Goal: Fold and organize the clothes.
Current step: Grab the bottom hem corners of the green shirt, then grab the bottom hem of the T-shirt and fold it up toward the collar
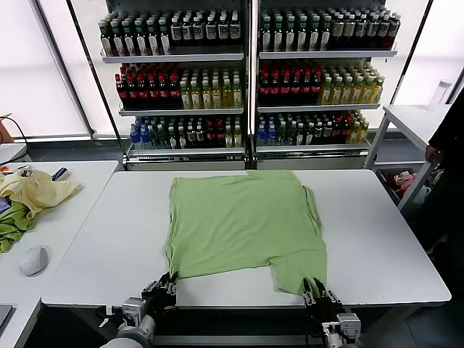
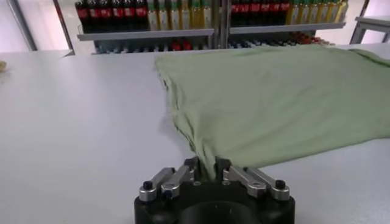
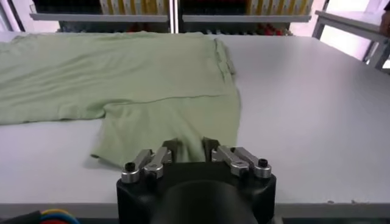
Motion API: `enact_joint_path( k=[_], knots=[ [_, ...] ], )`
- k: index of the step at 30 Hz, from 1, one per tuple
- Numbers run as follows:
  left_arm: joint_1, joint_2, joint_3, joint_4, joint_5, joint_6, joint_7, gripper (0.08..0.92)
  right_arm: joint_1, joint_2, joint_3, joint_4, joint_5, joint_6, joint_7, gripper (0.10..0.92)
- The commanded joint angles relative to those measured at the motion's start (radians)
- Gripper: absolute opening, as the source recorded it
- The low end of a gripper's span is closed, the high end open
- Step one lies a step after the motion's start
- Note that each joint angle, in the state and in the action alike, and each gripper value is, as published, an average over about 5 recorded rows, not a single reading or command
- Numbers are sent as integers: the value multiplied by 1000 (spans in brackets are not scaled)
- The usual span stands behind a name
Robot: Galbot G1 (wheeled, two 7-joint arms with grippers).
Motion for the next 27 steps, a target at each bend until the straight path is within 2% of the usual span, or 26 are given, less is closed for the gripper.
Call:
enact_joint_path(
  k=[1, 7, 15, 21, 27],
  knots=[
    [2, 10, -7, -18, -94, -28, 3, 126, 0, -6, 12, 32, 41, 38, -1, 214],
    [-2, 38, -27, -63, -144, -68, 2, 102, 22, -58, 45, 81, 25, 86, -16, 137],
    [-37, 90, -42, -78, -188, -91, 0, 102, 115, -120, 55, 67, 42, 105, -20, 134],
    [-117, 131, -40, -40, -223, -96, -1, 102, 238, -169, 26, 0, 51, 109, -19, 134],
    [-251, 171, -11, 50, -247, -95, -4, 102, 383, -208, -33, -113, 52, 118, -21, 134]
  ],
)
